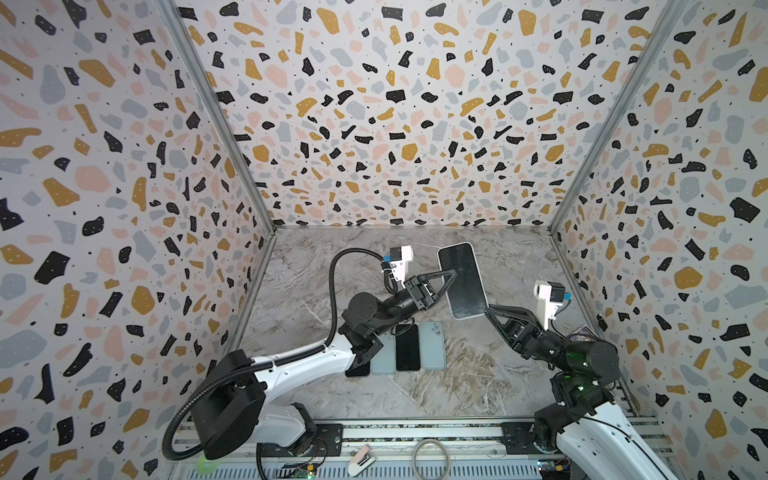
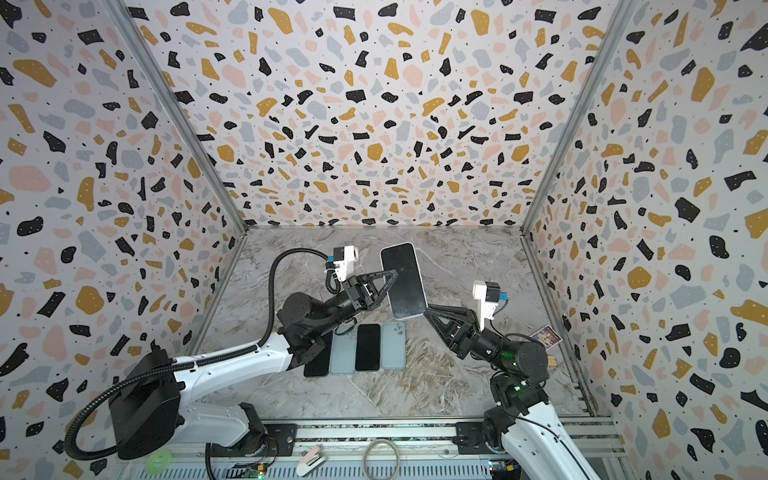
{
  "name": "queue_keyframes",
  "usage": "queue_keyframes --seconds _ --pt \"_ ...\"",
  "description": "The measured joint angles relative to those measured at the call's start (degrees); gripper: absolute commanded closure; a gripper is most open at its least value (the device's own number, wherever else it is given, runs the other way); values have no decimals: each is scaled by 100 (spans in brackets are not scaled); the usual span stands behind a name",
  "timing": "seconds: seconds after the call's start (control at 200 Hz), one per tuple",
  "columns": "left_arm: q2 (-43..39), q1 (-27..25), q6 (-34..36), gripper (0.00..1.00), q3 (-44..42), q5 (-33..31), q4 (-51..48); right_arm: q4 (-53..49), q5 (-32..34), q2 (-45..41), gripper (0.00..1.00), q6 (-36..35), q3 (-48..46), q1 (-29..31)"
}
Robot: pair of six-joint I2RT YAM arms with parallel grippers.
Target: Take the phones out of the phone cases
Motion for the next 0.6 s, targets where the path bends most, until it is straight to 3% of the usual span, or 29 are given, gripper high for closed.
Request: queue_keyframes --seconds 0.451,0.531,0.601 --pt "0 -37 -232 100 -17 -48 315 356 13 11 89 81 -225 0" --pt "0 -111 -210 100 9 -46 297 433 7 72 81 105 -323 -2" --pt "-26 -160 -162 100 9 -52 254 466 -4 94 64 144 -350 0"
